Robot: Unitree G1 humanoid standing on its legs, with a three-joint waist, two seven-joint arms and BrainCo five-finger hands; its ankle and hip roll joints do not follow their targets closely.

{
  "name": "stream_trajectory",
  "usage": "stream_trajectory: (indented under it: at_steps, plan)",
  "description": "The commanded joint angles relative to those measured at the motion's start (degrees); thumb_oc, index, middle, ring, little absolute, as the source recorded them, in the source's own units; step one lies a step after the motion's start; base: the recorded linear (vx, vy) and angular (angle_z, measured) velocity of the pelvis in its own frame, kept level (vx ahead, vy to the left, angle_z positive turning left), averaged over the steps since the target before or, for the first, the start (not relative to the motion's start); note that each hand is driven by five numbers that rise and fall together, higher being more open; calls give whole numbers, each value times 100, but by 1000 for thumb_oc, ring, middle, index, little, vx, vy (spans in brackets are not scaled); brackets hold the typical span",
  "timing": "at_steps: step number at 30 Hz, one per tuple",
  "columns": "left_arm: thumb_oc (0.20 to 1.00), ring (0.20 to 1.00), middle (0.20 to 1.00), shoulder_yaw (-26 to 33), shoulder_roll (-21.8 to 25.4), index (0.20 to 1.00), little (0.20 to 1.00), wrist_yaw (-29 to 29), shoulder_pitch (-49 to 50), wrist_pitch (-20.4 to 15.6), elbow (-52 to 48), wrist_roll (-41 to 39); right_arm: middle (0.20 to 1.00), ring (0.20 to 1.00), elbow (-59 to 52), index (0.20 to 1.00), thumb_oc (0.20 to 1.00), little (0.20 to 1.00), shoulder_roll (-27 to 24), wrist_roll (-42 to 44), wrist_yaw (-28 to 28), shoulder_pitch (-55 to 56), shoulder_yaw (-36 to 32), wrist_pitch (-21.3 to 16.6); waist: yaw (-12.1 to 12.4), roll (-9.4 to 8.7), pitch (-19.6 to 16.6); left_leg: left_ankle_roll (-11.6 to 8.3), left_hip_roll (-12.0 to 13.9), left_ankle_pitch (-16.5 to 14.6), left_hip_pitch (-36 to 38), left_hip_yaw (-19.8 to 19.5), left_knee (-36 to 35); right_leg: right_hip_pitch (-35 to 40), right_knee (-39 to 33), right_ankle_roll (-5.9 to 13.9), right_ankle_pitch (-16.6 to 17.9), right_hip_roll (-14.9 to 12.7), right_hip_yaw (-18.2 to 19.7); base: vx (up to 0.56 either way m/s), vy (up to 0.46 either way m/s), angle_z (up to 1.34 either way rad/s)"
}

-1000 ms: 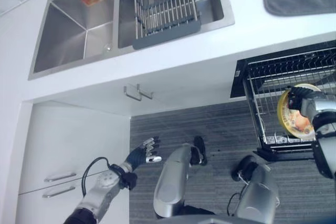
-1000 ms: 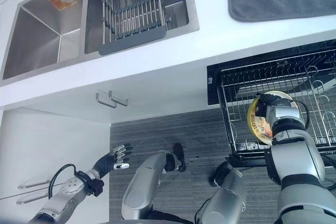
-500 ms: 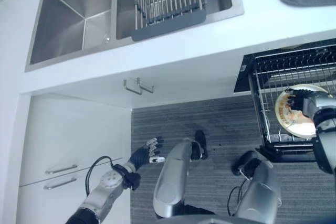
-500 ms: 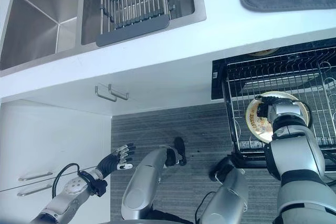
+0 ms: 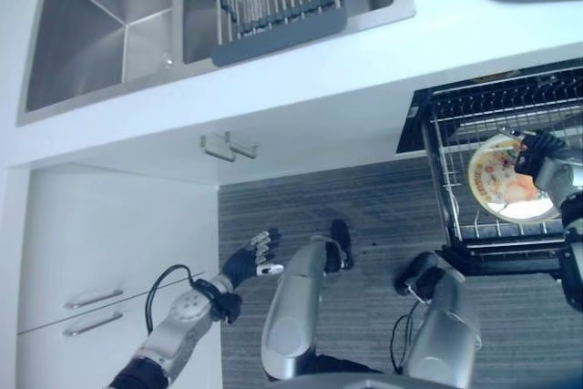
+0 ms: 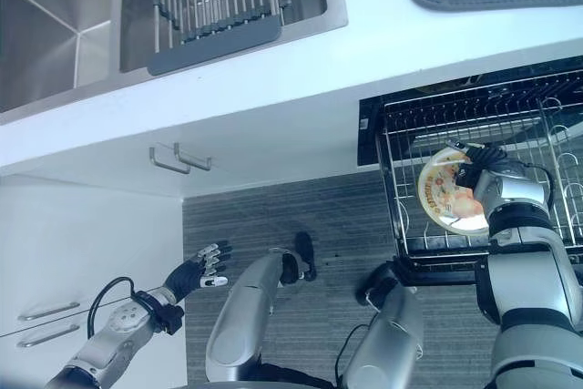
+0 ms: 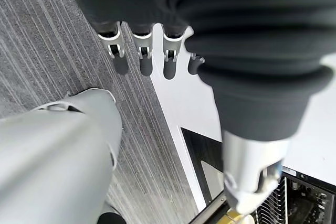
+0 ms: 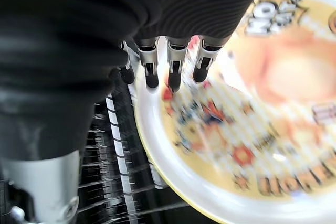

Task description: Place the dishes in the dishwasher.

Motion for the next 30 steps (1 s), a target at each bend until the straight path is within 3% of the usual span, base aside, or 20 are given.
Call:
stream_trajectory:
  at_steps: [1,5,9,13,18,20,25,27,29,30]
  plan:
    - [1000,1000,1000,40,213,1000,1000,15,322,-413,-184,-188,1000,1000,-187,1000,1000,1000,-123,424,-224,63,-328,-372,-19,-115,-78,-519,370,-166,486,-70,-459,46,37,460,60,-295,244,39,1,-28]
    - [1000,1000,1000,338,3,1000,1000,146,427,-633,-195,-151,1000,1000,-2375,1000,1000,1000,362,340,-376,1332,-1027,-537,-322,-342,-78,-513,427,-53,750,101,-745,193,-281,513,189,-81,385,35,4,-28]
    - [1000,1000,1000,602,-155,1000,1000,232,438,-738,-54,-94,1000,1000,-3507,1000,1000,1000,783,37,-518,2286,-1542,-645,-553,-508,-80,-502,439,96,1161,264,-1169,480,-658,568,332,130,481,24,-12,-29]
    - [1000,1000,1000,868,-419,1000,1000,424,472,-979,367,43,1000,1000,-4309,1000,1000,1000,1049,-109,-519,3007,-1967,-823,-755,-774,-372,-686,470,620,1807,348,-2318,1098,-1824,702,734,477,559,62,-86,-17]
    - [1000,1000,1000,980,-600,1000,1000,445,565,-1135,710,166,1000,1000,-4623,1000,1000,1000,1037,-412,-496,3488,-2471,-1119,-858,-910,-735,-898,567,979,2226,417,-3017,1681,-2754,753,996,705,489,35,-86,-18]
    - [1000,1000,1000,1047,-716,1000,1000,463,595,-1296,1064,338,1000,1000,-4545,1000,1000,1000,1060,-536,-774,3617,-2712,-1342,-874,-953,-942,-964,584,1072,2376,419,-3200,1882,-3039,788,1096,756,465,0,-93,-3]
    - [1000,1000,1000,1216,-873,1000,1000,473,617,-1366,1506,450,1000,1000,-4237,1000,1000,1000,1234,-971,-1484,3849,-3119,-1631,-906,-948,-1200,-1009,602,1088,2568,481,-3248,2138,-3314,851,1232,713,417,6,-48,0]
    - [1000,1000,1000,1259,-929,1000,1000,533,642,-1356,1718,622,1000,1000,-3914,1000,1000,1000,1386,-659,-1741,3996,-3316,-1804,-896,-906,-1312,-1005,608,1023,2657,493,-3176,2273,-3346,873,1246,666,359,86,-58,0]
    - [1000,1000,1000,1268,-983,1000,1000,546,626,-1281,1851,742,1000,1000,-3589,1000,1000,1000,1559,-397,-1723,4152,-3318,-1734,-880,-881,-1406,-1002,592,1002,2720,452,-3153,2381,-3369,878,1249,643,305,104,-85,3]
    - [1000,1000,1000,1274,-1035,1000,1000,550,614,-1265,1953,768,805,805,-3352,805,805,805,1616,-338,-1785,4196,-3318,-1872,-872,-869,-1466,-1001,589,997,2760,439,-3155,2444,-3392,866,1240,652,275,88,-68,5]
